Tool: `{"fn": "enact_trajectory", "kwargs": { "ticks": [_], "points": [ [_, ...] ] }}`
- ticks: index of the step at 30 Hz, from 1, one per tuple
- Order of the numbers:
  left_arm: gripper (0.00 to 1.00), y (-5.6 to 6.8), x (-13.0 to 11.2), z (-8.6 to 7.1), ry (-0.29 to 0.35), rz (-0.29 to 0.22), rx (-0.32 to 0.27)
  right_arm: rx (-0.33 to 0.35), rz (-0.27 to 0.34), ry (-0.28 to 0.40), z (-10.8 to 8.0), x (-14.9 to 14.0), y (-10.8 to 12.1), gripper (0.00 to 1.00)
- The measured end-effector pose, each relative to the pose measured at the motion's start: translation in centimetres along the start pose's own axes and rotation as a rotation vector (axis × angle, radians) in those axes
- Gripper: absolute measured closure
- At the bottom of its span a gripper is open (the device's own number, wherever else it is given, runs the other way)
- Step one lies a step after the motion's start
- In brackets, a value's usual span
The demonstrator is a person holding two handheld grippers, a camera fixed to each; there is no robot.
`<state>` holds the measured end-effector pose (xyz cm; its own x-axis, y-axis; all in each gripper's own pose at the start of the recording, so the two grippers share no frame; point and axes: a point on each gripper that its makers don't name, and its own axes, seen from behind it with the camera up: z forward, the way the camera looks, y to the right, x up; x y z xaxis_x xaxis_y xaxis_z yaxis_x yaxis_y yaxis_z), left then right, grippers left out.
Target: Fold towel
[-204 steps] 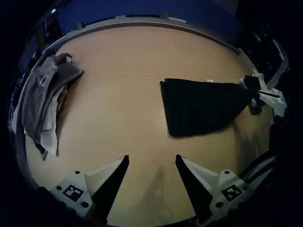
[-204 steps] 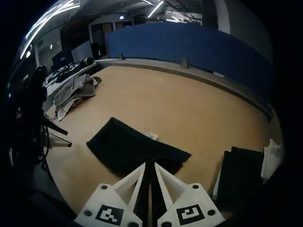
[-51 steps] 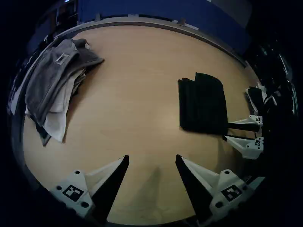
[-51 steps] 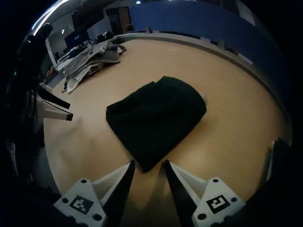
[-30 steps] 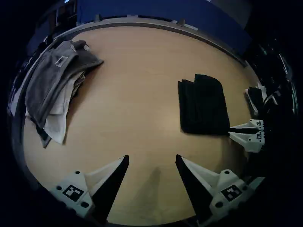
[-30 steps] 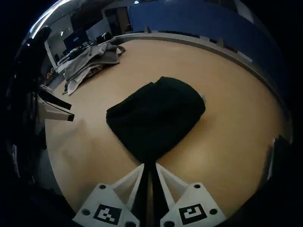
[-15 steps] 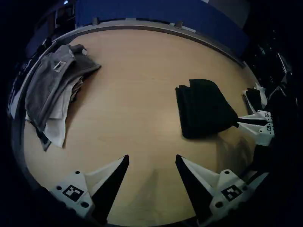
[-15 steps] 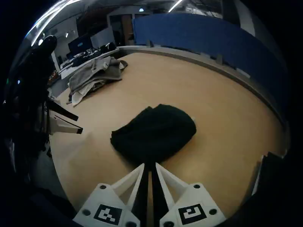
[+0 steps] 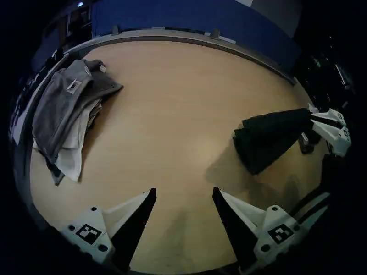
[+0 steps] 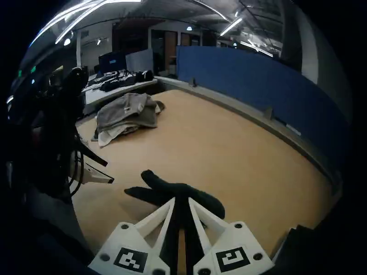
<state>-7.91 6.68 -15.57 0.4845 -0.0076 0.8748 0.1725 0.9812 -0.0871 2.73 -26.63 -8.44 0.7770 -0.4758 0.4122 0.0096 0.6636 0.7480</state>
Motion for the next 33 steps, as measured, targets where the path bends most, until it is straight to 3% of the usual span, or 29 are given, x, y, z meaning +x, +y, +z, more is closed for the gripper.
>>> {"fn": "enact_trajectory", "kwargs": {
  "ticks": [8,23,33],
  "points": [
    [0.09,0.3,0.4,-0.1,0.014,0.002,-0.006,-0.005,-0.032,0.045,-1.8,3.0,0.9,0.95],
    [0.09,0.8,1.0,-0.6,0.02,0.009,-0.007,-0.036,-0.026,0.069,-3.4,3.9,2.5,0.95],
    [0.09,1.2,1.3,-0.5,0.024,0.007,-0.013,-0.084,0.014,0.083,-5.2,4.1,5.9,0.95]
  ]
}}
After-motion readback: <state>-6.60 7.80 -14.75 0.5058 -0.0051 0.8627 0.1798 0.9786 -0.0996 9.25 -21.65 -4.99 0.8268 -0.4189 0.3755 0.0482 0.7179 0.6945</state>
